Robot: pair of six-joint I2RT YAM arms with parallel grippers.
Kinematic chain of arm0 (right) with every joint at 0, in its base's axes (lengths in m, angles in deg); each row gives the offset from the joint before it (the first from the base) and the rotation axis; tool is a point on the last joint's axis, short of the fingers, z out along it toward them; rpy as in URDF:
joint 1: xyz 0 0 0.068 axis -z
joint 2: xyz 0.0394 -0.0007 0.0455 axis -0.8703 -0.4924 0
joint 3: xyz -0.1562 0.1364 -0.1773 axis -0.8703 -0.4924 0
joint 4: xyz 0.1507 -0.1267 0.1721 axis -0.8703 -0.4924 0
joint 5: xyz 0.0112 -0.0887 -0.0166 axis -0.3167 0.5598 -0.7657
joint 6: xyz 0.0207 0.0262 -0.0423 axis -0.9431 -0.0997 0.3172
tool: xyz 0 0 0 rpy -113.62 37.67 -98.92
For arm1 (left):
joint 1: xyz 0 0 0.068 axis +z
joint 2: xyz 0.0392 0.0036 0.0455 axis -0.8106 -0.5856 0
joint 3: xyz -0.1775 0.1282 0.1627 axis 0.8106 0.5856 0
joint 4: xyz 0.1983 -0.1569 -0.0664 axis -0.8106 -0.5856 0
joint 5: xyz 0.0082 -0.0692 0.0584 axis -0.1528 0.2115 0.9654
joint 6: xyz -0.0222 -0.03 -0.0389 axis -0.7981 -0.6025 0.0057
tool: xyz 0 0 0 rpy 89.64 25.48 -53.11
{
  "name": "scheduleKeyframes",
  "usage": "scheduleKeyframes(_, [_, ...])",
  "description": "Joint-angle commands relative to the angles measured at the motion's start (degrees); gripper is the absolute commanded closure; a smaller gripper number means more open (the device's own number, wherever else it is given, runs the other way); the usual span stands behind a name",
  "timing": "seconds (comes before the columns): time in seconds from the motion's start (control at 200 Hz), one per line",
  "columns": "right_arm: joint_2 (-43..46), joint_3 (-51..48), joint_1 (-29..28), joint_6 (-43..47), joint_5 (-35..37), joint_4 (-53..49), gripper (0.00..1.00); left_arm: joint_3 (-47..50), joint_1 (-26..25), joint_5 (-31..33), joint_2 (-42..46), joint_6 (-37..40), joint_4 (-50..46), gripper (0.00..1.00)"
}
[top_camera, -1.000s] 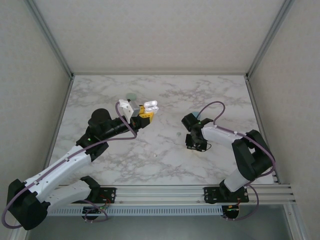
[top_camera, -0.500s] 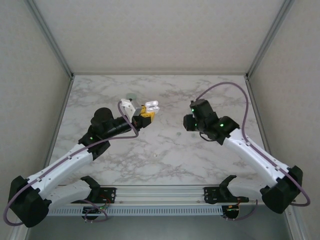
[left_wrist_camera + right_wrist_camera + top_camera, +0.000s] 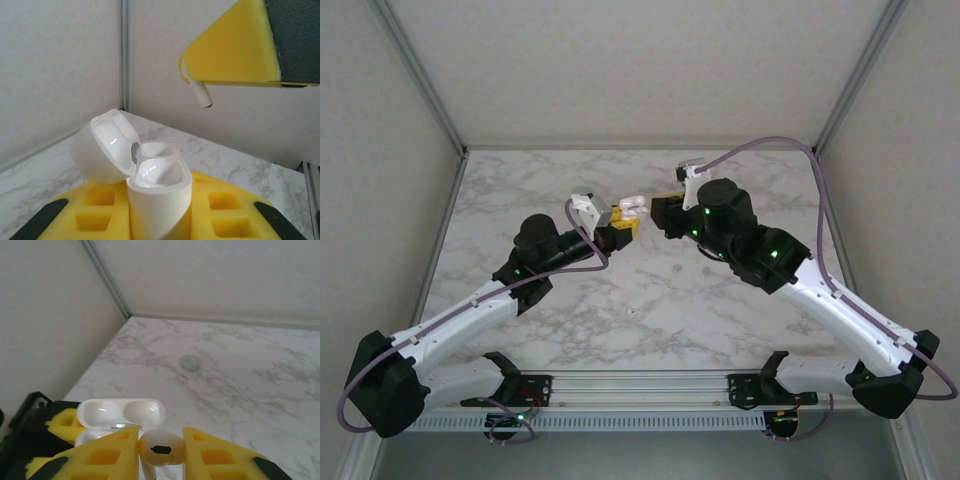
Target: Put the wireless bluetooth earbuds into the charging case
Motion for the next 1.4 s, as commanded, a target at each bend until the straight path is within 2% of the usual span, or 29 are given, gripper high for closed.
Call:
scheduleKeyframes(0.0, [-1.8,1.6,-1.6,0.5,-0.2,6.0,0.74,0.3,-1.2,2.7,-0.2,-0.3,6.0,0.98])
scheduleKeyframes(0.305, [-1.9,-1.2,-2.2,-3.9,-1.9,12.3,0.75,0.2,-2.4,4.1,-0.9,-0.2,6.3,0.98])
scheduleKeyframes(1.392, [-3.4,-2.9,-2.2,-5.5,-7.9,9.2,0.74,-0.8,-2.9,8.3,-0.3,-2.7,7.3,0.96])
